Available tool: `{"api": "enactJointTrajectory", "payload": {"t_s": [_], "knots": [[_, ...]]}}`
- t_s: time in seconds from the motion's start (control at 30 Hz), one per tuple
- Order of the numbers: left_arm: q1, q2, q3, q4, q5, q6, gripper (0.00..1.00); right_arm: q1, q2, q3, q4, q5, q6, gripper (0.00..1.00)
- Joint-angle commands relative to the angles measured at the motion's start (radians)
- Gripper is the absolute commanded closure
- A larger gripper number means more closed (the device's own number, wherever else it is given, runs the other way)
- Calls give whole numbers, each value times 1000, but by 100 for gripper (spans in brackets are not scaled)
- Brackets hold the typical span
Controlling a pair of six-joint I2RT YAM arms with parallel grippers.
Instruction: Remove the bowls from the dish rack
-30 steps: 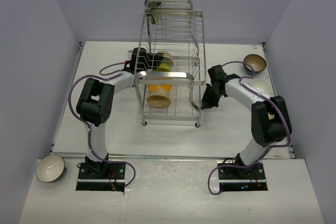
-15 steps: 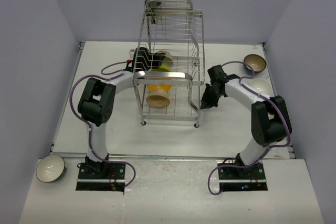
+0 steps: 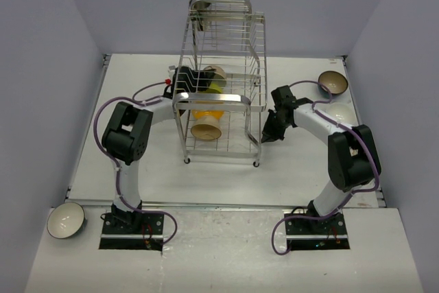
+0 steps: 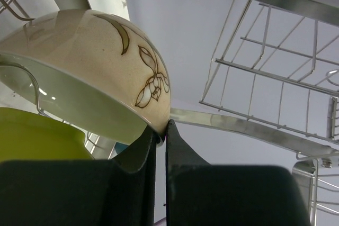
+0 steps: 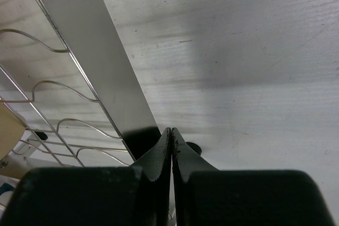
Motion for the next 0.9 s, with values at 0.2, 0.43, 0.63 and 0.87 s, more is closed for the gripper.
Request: {"api": "enactJointTrajectory", "payload": {"t_s": [0.2, 0.43, 0.63, 0.87], "knots": [[-11, -27, -153, 441, 55, -35, 100, 16, 11, 31, 76, -45, 26, 100], [-9, 1, -201, 661, 75, -66, 100, 16, 6, 31, 73, -13, 25, 100], [-8, 11, -207, 760, 88, -78, 100, 16, -9, 16, 74, 5, 26, 100], [8, 22, -216, 811, 88, -81, 100, 16, -26, 17, 70, 16, 20, 100]]}}
